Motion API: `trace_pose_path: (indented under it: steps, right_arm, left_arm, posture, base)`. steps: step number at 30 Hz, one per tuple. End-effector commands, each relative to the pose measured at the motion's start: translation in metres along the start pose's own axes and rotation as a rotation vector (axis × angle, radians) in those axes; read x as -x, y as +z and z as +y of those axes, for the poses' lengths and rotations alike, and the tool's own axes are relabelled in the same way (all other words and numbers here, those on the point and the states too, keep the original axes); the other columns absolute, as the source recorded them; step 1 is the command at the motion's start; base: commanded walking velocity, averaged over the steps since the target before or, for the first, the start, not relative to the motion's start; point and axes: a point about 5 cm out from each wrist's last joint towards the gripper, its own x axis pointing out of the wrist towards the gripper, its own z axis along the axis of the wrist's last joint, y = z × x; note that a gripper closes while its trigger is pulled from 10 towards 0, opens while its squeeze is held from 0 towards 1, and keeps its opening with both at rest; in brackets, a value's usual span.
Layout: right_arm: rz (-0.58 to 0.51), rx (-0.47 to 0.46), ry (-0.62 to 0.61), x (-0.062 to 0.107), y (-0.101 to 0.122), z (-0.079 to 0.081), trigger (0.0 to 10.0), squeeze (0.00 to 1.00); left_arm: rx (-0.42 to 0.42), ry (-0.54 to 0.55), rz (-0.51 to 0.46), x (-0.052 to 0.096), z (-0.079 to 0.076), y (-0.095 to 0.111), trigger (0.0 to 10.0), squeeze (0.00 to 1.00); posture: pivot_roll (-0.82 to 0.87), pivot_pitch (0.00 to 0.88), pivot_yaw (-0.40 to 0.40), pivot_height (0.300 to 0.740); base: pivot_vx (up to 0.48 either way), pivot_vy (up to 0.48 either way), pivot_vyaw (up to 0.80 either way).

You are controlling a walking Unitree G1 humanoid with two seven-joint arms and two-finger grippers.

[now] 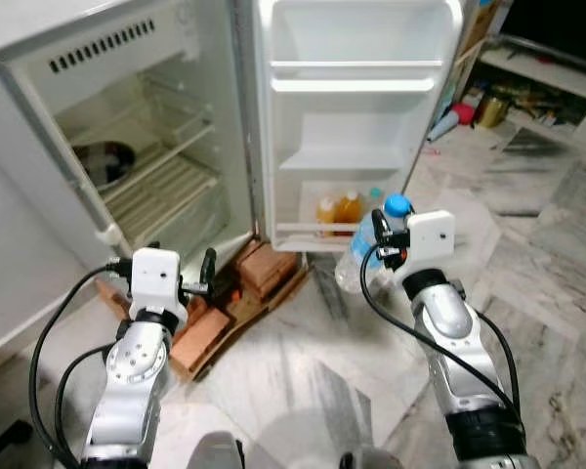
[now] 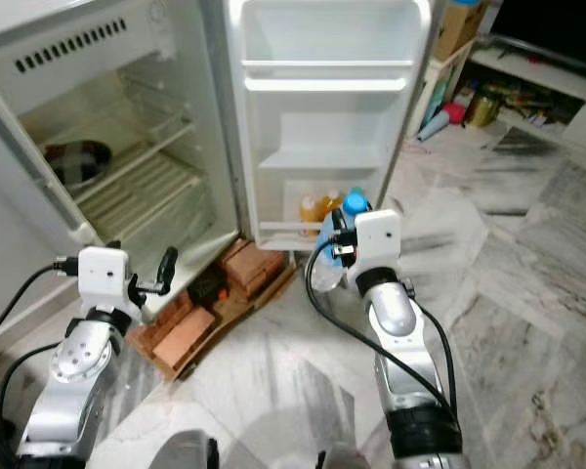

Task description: Restocking fridge

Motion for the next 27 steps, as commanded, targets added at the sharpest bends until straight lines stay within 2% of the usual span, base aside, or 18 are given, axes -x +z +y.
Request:
trace_pose_path:
  steps: [1, 8, 16, 20, 27]
  right_arm:
    - [-0.032, -0.008, 0.025, -0.004, 0.007, 0.007, 10.0, 0.00]
    - [-0.033, -0.004, 0.028, -0.006, 0.007, 0.006, 10.0, 0.00]
    - [-0.038, 0.007, 0.025, -0.008, 0.008, 0.007, 10.0, 0.00]
    - [-0.032, 0.014, 0.026, -0.006, 0.006, 0.008, 10.0, 0.00]
    - [-0.030, 0.019, 0.024, -0.009, 0.006, 0.008, 10.0, 0.00]
  left_arm:
    - [-0.007, 0.001, -0.003, 0.001, 0.004, 0.002, 10.0, 0.00]
    - [-0.004, -0.021, -0.006, -0.002, 0.000, 0.002, 10.0, 0.00]
    - [0.008, -0.048, -0.038, -0.003, -0.006, 0.007, 10.0, 0.00]
    - [0.029, -0.108, -0.047, -0.001, -0.013, 0.007, 10.0, 0.00]
    - [0.044, -0.140, -0.057, -0.002, -0.016, 0.009, 10.0, 0.00]
  posture:
    - [0.00, 0.050, -0.025, 0.740]
    - [0.00, 0.047, -0.025, 0.740]
    - [0.00, 0.045, -0.028, 0.740]
    - [0.00, 0.044, -0.031, 0.740]
    - [0.00, 0.055, -0.029, 0.740]
  base:
    - [0.240, 0.416, 0.00]
    - [0.282, 0.386, 0.00]
    - [0.041, 0.000, 0.00]
    - [0.000, 0.000, 0.00]
    - [0.371, 0.000, 0.00]
